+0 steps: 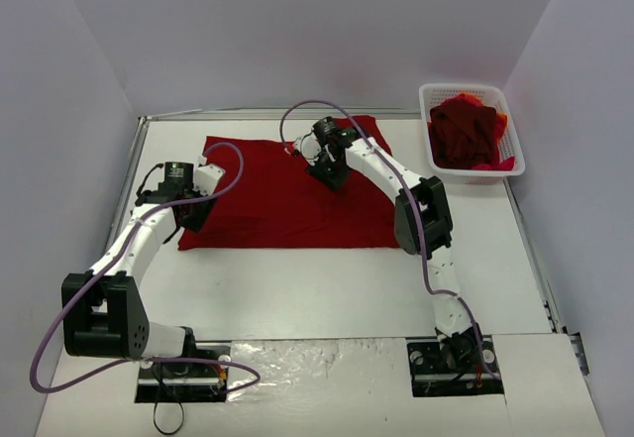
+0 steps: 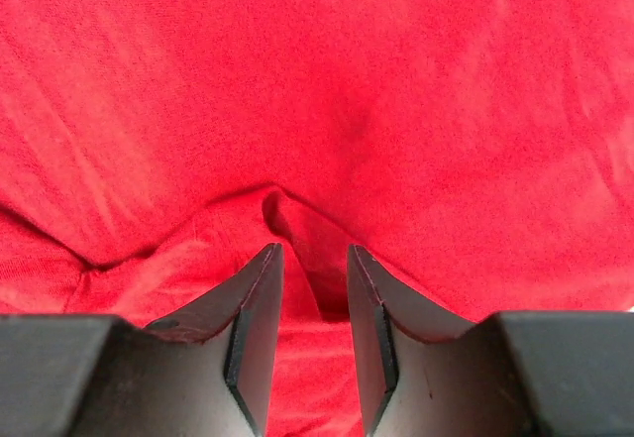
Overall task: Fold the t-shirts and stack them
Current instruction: Fold the flattened tshirt in 1/3 of the way
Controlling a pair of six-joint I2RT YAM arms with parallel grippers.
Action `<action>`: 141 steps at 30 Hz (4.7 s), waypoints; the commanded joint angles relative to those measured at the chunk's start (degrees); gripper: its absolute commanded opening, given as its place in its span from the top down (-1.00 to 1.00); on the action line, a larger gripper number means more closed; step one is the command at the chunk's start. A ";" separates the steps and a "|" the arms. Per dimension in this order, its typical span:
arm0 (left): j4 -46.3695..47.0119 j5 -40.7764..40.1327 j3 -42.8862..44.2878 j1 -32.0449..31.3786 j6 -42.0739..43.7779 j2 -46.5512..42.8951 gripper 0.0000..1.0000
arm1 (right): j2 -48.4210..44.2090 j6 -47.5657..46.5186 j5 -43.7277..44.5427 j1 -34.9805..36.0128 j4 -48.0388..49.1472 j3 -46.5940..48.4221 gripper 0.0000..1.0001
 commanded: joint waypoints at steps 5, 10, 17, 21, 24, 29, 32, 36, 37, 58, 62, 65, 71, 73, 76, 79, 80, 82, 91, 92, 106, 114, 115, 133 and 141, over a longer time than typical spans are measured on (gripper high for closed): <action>-0.08 0.50 0.68 -0.38 -0.63 -0.90 0.10 | -13.35 2.17 4.38 0.05 1.12 -7.94 0.53; 0.89 1.38 0.42 -0.29 -0.71 -1.16 0.10 | -17.22 3.39 7.36 -0.65 3.39 -13.21 0.55; 5.62 -2.31 5.77 -0.12 -4.14 -0.72 0.10 | -15.03 7.88 11.68 -5.75 5.61 -6.20 0.24; 7.04 -2.57 12.18 -0.03 -5.28 3.56 0.10 | -11.70 9.02 12.82 -8.65 6.48 -0.49 0.19; 7.48 -2.93 17.81 -0.03 -7.82 8.57 0.10 | -9.59 10.51 13.09 -10.76 8.41 2.60 0.16; 4.94 3.65 24.74 -0.46 -10.12 19.81 0.11 | -5.29 11.22 12.12 -11.64 8.77 4.80 0.40; 3.79 4.46 27.04 -0.64 -10.64 25.88 0.21 | -2.91 11.49 12.03 -11.64 8.86 4.71 0.94; 3.00 6.21 29.76 -0.64 -10.91 30.12 0.45 | -0.88 11.31 11.94 -11.64 8.77 4.45 1.00; 2.74 6.65 30.03 -0.64 -11.08 30.56 0.57 | -0.45 11.31 11.77 -11.64 8.86 4.45 1.00; 1.16 6.21 26.08 -0.64 -9.94 36.28 0.95 | 3.43 11.22 9.48 -13.05 9.38 -6.63 1.00; -0.16 5.78 25.90 -0.73 -9.24 37.86 0.95 | 3.78 11.22 9.31 -13.05 9.47 -7.33 1.00; -0.43 4.81 25.47 -0.56 -9.15 38.92 0.95 | 3.78 11.13 9.05 -13.14 9.73 -8.56 1.00; -0.07 4.89 23.09 -0.55 -8.89 39.36 0.95 | 3.34 11.05 8.87 -13.31 10.35 -11.19 1.00; -0.08 4.63 22.30 -0.38 -8.80 38.83 0.95 | 2.99 10.96 8.60 -13.49 10.53 -12.25 1.00; -0.34 4.46 21.42 -0.38 -8.80 38.04 0.95 | 2.29 10.87 8.52 -13.66 10.96 -13.92 1.00; -1.04 4.28 20.89 -0.38 -8.54 37.08 0.95 | 1.14 10.69 8.52 -13.84 11.32 -15.33 1.00; -1.57 3.84 20.89 -0.38 -8.45 36.90 0.95 | 0.79 10.61 8.52 -13.93 11.32 -16.29 1.00; -2.27 3.84 20.63 -0.29 -8.27 36.55 0.95 | -0.09 10.52 8.52 -14.28 11.67 -17.17 1.00; -3.42 3.49 16.42 -0.38 -7.04 34.35 0.95 | -2.72 9.99 8.52 -14.63 12.28 -22.53 1.00; -3.33 3.49 15.89 -0.38 -6.96 34.00 0.95 | -2.99 9.99 8.52 -14.63 12.20 -22.97 1.00; -4.30 4.72 10.79 -0.73 -5.99 29.96 0.95 | -8.44 9.46 6.32 -14.63 12.72 -31.93 1.00; -5.96 4.37 8.50 -1.43 -5.29 26.17 0.95 | -10.64 8.94 6.58 -14.54 12.81 -34.49 1.00; -6.23 4.11 8.33 -1.61 -5.11 26.00 0.95 | -10.72 9.02 6.67 -14.54 12.81 -34.49 1.00; -7.55 1.03 6.12 -2.93 -3.61 23.10 0.95 | -12.75 8.32 7.72 -13.23 12.81 -38.36 1.00; -7.81 -0.55 13.07 -2.84 -3.79 29.24 0.95 | -8.27 8.67 8.68 -12.70 12.20 -31.51 1.00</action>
